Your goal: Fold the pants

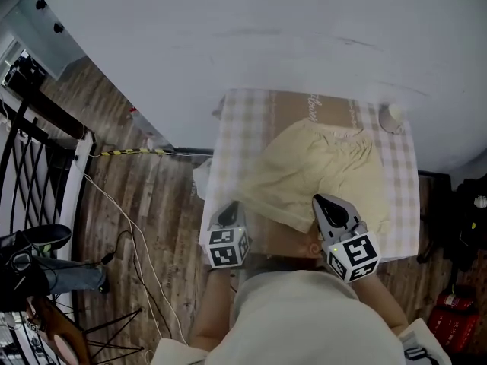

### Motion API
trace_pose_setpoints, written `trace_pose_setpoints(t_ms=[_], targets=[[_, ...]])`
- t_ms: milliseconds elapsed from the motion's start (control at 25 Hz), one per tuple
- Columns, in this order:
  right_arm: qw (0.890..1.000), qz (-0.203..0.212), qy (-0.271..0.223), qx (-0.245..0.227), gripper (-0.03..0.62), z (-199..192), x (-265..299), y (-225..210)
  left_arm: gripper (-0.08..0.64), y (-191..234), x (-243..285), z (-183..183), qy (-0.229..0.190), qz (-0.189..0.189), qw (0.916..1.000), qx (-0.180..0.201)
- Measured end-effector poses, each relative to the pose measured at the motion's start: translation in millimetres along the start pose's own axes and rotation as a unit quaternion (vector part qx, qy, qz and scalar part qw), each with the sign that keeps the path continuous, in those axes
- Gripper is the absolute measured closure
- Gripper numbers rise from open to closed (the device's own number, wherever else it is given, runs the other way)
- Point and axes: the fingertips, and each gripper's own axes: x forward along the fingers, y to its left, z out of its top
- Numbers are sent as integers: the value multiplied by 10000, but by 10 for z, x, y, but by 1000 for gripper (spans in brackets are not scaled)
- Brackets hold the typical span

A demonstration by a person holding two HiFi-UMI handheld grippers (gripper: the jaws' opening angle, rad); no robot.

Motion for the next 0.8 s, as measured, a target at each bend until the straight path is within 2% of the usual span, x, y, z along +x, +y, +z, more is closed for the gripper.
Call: trace_pose_setpoints(t_ms=[240,280,320,520,800], targets=[[9997,-18,256,59,591,-116,116,14,543,215,229,-124,370,45,9993,-72],[9996,-24,263,68,591,-117,137,22,479,243,268,-141,439,27,9990,-59],[9996,-30,268,81,591,-119,157,28,453,267,307,-156,507,12,9987,-30],[9992,-37,382,135,591,-182,223,44,482,359,483,-295,918,-3,9958,47],[9986,-38,502,166,591,-217,311,24,482,402,598,-465,1537,-7,9880,153]])
